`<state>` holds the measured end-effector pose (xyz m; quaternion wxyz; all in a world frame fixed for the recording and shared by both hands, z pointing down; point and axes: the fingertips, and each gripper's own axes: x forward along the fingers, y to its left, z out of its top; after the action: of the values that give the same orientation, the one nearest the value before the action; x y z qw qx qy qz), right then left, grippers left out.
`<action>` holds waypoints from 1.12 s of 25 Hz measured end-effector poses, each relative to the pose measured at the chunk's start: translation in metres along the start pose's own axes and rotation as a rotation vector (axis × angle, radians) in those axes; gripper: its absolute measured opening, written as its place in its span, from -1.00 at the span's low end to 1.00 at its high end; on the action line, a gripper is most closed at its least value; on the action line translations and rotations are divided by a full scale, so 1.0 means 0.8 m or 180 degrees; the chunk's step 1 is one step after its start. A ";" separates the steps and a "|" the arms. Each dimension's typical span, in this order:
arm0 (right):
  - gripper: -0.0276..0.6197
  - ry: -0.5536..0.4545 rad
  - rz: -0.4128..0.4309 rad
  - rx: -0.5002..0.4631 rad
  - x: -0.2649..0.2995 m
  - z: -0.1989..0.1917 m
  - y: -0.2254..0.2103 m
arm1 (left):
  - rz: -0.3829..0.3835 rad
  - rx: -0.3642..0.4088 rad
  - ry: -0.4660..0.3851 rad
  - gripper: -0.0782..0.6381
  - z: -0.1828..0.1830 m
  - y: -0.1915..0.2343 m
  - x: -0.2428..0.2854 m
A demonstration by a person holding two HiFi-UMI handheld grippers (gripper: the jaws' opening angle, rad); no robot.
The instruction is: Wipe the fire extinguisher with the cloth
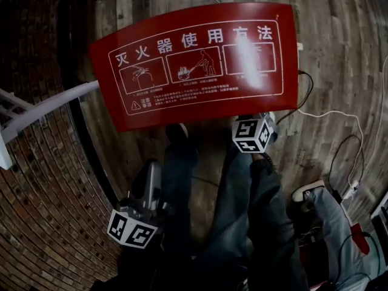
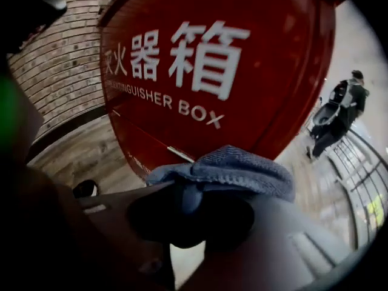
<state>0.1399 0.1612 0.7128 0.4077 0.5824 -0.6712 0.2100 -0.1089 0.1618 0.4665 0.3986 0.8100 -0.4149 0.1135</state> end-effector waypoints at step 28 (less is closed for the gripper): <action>-0.62 -0.1703 0.0814 0.2607 -0.171 0.038 -0.201 | -0.0122 0.0146 -0.0052 -0.79 -0.002 -0.112 0.083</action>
<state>0.2827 0.1838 0.5558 -0.0695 0.6411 -0.6806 0.3477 0.0013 0.1548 0.4523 0.3787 0.8276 -0.3998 0.1087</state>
